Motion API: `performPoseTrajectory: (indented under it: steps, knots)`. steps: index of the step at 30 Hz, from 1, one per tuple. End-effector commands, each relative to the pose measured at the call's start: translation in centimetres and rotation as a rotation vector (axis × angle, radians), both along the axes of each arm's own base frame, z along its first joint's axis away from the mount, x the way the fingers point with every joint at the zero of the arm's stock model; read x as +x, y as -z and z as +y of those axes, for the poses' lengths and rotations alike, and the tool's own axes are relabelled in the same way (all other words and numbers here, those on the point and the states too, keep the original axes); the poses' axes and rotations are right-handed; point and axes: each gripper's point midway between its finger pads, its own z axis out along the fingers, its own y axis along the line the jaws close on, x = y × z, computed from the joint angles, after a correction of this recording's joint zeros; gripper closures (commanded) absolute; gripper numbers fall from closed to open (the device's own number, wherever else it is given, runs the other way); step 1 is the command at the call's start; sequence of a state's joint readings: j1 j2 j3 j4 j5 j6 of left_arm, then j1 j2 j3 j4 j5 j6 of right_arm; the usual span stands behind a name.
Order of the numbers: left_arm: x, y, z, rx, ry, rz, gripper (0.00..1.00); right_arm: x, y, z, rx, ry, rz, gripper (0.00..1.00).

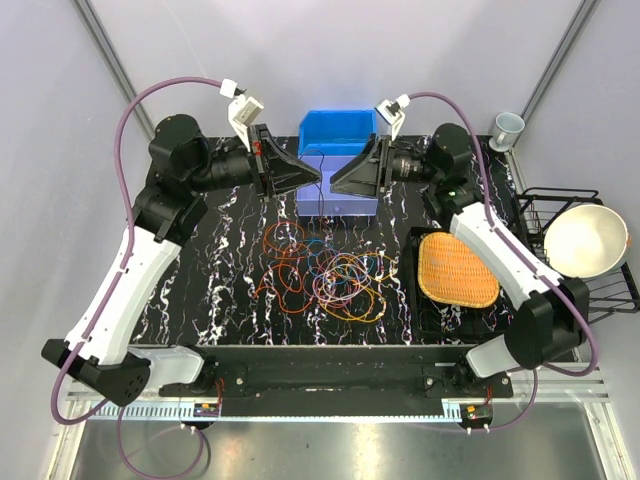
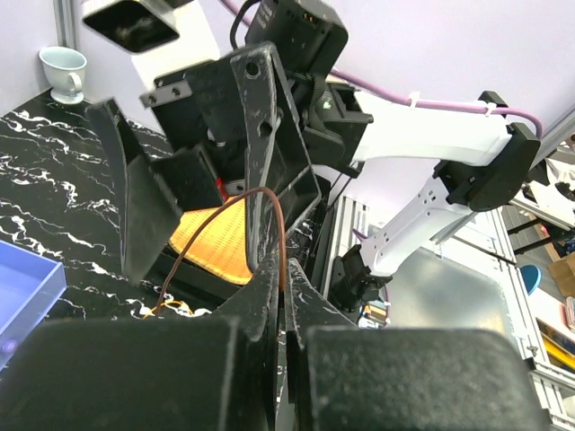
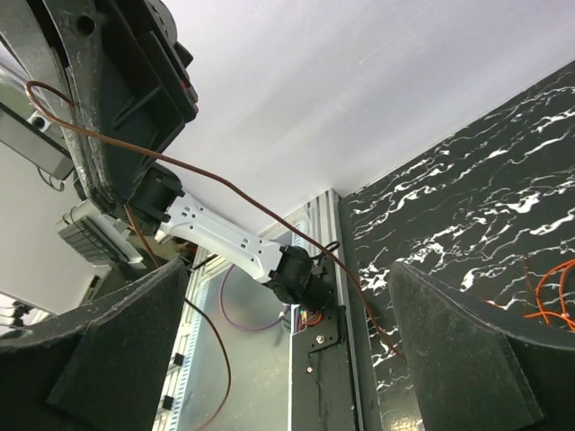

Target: Untangle the cables

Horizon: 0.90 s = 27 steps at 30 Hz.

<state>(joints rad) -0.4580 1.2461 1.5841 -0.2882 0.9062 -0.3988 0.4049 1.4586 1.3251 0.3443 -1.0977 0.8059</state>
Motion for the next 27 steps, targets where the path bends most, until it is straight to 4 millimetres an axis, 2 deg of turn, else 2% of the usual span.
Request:
performPoseTrajectory:
  steps: [1,2,3,5,10,17,25,27]
  knots:
    - [0.7,-0.3,-0.4,-0.019,-0.005,-0.033,1.00,-1.2,-1.6,0.6,0.088,-0.060,-0.045,0.00]
    - [1.0,-0.1,-0.5,-0.015,-0.011,-0.026,1.00,-1.1,-1.1,0.7,0.093,-0.070,-0.026,0.00]
    - [1.2,0.1,-0.6,-0.013,-0.016,-0.025,1.00,-1.5,-1.5,0.7,0.114,-0.086,-0.029,0.00]
    - [1.8,0.5,-0.7,-0.008,-0.028,-0.018,1.00,-1.7,-0.9,0.9,0.114,-0.108,-0.011,0.00]
    - [3.1,1.1,-0.9,0.000,-0.063,-0.006,1.00,-2.7,-1.2,1.0,0.151,-0.155,-0.017,0.00]
    - [4.5,1.6,-0.9,0.009,-0.125,0.006,1.00,-3.1,-0.6,2.2,0.147,-0.193,0.001,0.00]
    - [4.0,1.4,-0.1,0.041,-0.146,-0.021,1.00,-2.8,0.5,2.0,0.059,-0.113,-0.046,0.00]
    - [3.4,1.2,-0.1,0.043,-0.129,-0.027,1.00,-2.1,1.2,1.7,0.024,-0.054,-0.072,0.00]
